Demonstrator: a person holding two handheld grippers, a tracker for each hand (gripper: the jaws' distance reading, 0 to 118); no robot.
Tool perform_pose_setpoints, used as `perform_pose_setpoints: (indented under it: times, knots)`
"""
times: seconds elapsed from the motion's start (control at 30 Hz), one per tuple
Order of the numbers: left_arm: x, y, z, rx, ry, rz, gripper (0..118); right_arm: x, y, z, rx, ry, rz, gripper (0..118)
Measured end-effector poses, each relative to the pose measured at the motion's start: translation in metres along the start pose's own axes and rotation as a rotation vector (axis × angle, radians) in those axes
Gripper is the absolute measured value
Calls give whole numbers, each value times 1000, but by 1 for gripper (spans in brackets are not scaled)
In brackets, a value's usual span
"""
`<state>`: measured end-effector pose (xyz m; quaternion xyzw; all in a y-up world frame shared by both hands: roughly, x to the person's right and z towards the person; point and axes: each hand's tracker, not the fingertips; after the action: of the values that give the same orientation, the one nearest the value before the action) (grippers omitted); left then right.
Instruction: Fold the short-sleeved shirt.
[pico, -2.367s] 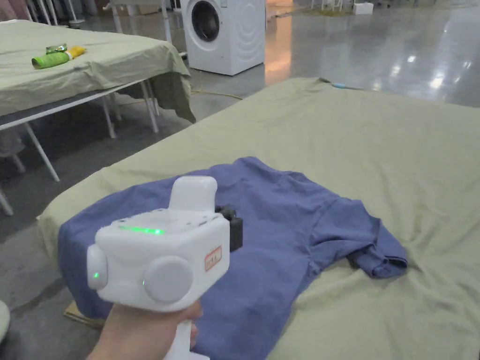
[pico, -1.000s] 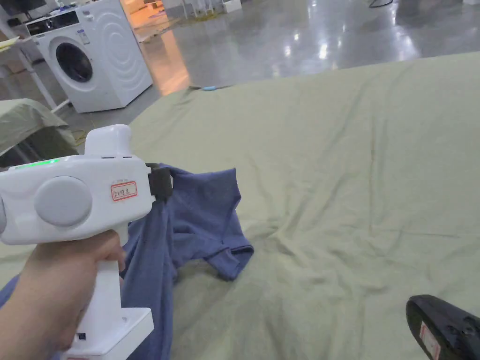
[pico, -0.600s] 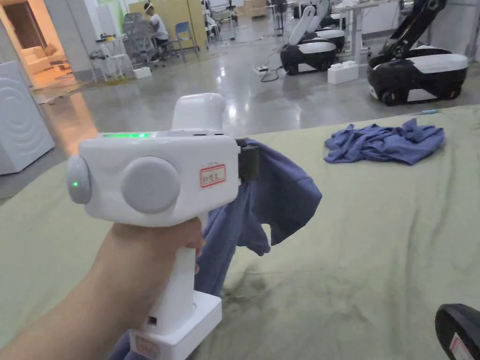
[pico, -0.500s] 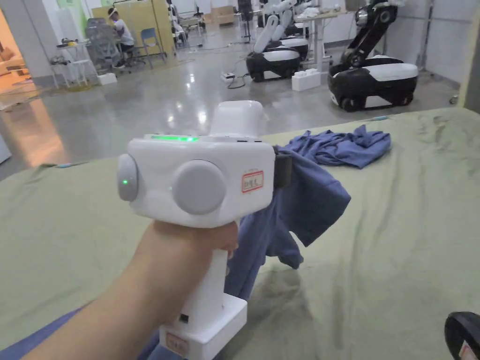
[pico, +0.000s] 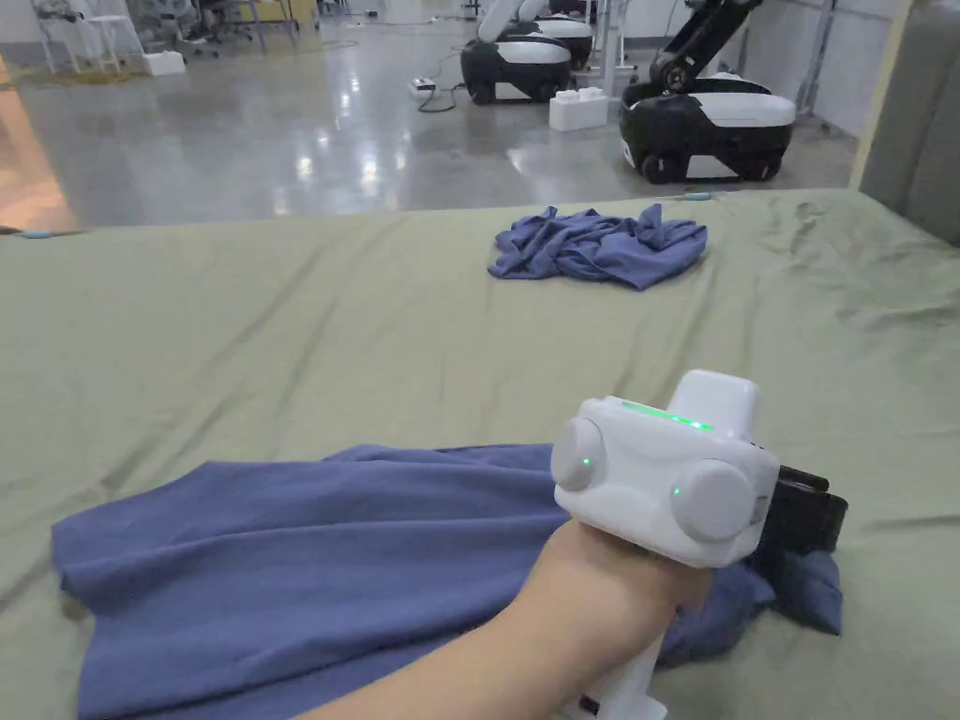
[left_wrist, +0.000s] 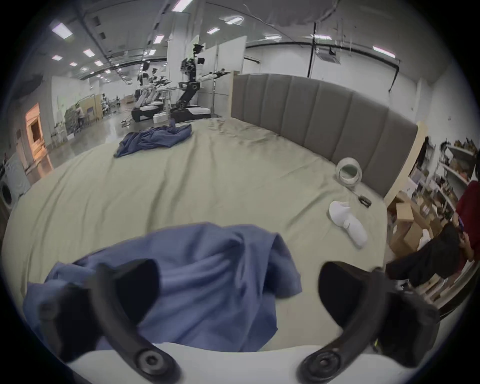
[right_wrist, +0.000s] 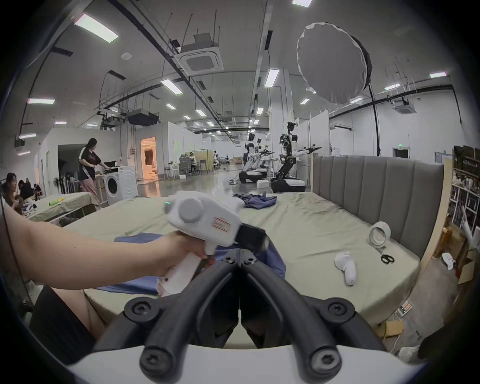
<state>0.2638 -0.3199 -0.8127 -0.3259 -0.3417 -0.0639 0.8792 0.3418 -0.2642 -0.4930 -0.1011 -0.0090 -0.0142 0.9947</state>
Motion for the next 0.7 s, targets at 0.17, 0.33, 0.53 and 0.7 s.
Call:
perform_pose_setpoints:
  times: [0.17,0.33,0.53,0.7]
  knots:
    - [-57,-12,116,264,102,-33,118,-19,1,-18,-3,41,29,3]
    - [-122,-76,254,372,306,19,68,-47,7,-42,12,106,73,3]
    - [-191,-186,370,396,581,288,0,-80,3,-69,3,144,145,3]
    - [-246,-228,365,266,543,436,0,-86,-3,-92,-59,133,132,3]
